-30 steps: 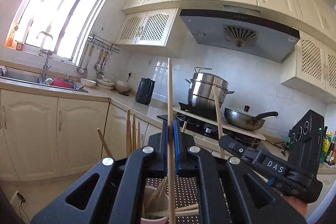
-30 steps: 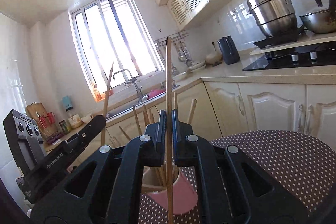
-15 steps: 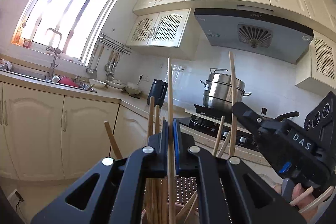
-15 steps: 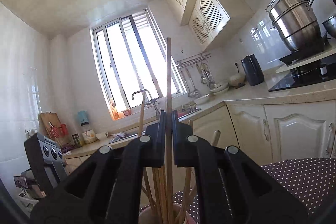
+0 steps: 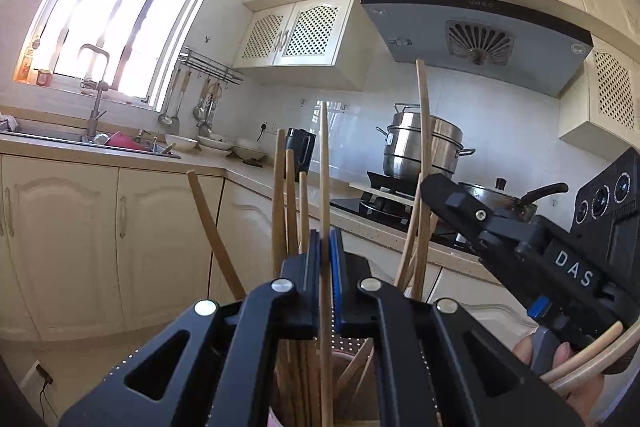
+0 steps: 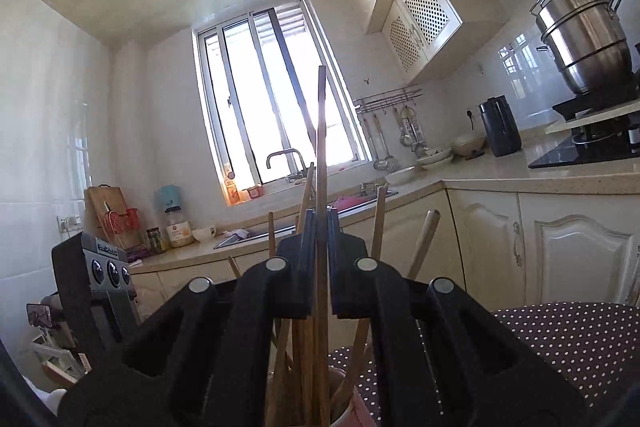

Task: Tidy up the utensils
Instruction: 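Lower both held chopsticks into the pink cup, then open the left tool over the cup while the right tool releases its chopstick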

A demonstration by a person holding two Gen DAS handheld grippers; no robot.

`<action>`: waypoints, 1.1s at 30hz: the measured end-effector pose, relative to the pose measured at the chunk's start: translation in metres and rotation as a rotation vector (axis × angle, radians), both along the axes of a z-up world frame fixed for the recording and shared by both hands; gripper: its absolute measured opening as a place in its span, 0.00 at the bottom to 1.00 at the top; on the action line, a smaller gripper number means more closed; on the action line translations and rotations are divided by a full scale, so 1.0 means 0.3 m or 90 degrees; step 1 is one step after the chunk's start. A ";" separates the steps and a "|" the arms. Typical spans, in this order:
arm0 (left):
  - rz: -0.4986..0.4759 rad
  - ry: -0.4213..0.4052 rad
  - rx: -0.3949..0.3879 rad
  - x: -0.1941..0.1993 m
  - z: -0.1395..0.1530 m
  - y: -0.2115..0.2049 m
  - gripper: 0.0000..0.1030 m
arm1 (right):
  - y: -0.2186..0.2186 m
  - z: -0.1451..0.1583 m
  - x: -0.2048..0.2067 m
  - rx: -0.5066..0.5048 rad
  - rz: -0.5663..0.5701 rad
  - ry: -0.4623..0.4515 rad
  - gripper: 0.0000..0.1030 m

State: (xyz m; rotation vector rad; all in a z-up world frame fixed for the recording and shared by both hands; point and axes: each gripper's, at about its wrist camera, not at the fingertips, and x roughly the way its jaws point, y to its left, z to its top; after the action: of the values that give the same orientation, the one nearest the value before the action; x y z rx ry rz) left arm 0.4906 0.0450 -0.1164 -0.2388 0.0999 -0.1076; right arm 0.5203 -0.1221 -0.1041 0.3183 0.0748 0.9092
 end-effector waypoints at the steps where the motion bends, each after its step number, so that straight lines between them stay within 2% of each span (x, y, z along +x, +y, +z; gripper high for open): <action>1: 0.001 0.004 0.004 -0.009 -0.003 0.002 0.05 | -0.003 -0.002 -0.006 -0.007 0.000 0.001 0.06; 8: 0.003 0.024 0.017 -0.084 -0.023 0.003 0.05 | -0.025 -0.021 -0.084 -0.073 -0.019 0.006 0.06; 13: -0.010 0.055 0.031 -0.115 -0.032 -0.018 0.06 | -0.011 -0.038 -0.120 -0.119 -0.033 0.033 0.06; 14: -0.012 0.066 0.029 -0.121 -0.035 -0.020 0.07 | -0.008 -0.042 -0.127 -0.126 -0.038 0.039 0.06; 16: -0.009 0.080 0.030 -0.135 -0.033 -0.023 0.22 | -0.003 -0.045 -0.139 -0.140 -0.047 0.054 0.07; 17: -0.006 0.078 0.031 -0.150 -0.030 -0.023 0.33 | -0.007 -0.044 -0.148 -0.142 -0.060 0.060 0.08; 18: -0.002 0.075 0.035 -0.166 -0.022 -0.023 0.34 | -0.013 -0.039 -0.156 -0.141 -0.067 0.067 0.11; 19: 0.001 0.076 0.039 -0.179 -0.016 -0.024 0.34 | -0.020 -0.033 -0.167 -0.139 -0.071 0.071 0.23; 20: -0.001 0.080 0.042 -0.191 -0.011 -0.024 0.34 | -0.030 -0.027 -0.183 -0.134 -0.079 0.071 0.46; 21: 0.000 0.082 0.045 -0.208 -0.003 -0.024 0.36 | -0.041 -0.020 -0.200 -0.127 -0.084 0.069 0.55; 29: 0.031 0.082 0.079 -0.386 0.077 -0.032 0.58 | -0.080 0.067 -0.379 -0.162 -0.156 0.061 0.56; 31: 0.040 0.081 0.082 -0.435 0.103 -0.034 0.59 | -0.081 0.090 -0.445 -0.181 -0.187 0.057 0.56; 33: 0.042 0.081 0.089 -0.496 0.128 -0.044 0.63 | -0.079 0.110 -0.518 -0.202 -0.215 0.051 0.62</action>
State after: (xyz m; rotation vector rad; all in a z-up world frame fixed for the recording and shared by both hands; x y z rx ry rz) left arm 0.3419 0.0317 -0.0779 -0.1093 0.2255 -0.0190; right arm 0.3649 -0.1458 -0.0710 0.0675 0.2301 0.5381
